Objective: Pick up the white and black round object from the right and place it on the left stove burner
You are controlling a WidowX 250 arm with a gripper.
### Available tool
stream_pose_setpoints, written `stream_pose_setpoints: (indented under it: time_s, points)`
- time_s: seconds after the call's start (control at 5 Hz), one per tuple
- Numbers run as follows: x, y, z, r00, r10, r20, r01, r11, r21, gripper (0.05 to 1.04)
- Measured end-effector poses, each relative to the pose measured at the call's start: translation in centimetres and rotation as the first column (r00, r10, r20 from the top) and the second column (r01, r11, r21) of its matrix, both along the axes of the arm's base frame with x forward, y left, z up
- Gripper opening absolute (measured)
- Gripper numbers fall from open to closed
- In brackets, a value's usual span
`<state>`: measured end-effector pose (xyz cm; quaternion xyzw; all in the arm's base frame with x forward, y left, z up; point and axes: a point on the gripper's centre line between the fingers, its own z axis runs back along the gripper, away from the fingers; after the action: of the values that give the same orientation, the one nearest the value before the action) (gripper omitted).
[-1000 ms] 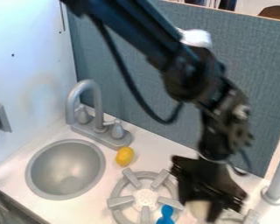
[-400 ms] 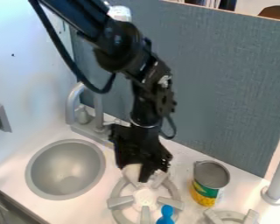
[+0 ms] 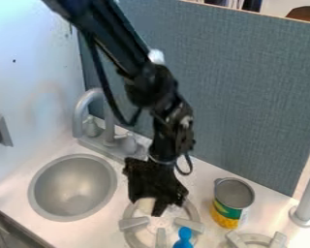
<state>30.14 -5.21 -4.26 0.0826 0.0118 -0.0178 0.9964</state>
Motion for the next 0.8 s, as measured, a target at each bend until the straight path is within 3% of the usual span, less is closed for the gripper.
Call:
stream_pose_setpoints:
  time_s: [0.4,0.8]
  points:
    - [1.0,-1.5,-3.0,1.000,-0.004,-0.004,0.004,1.000,0.001,0.704]
    - [1.5,-0.4,-4.5,0.997,0.033,-0.063,-0.031,0.999,0.038,0.704]
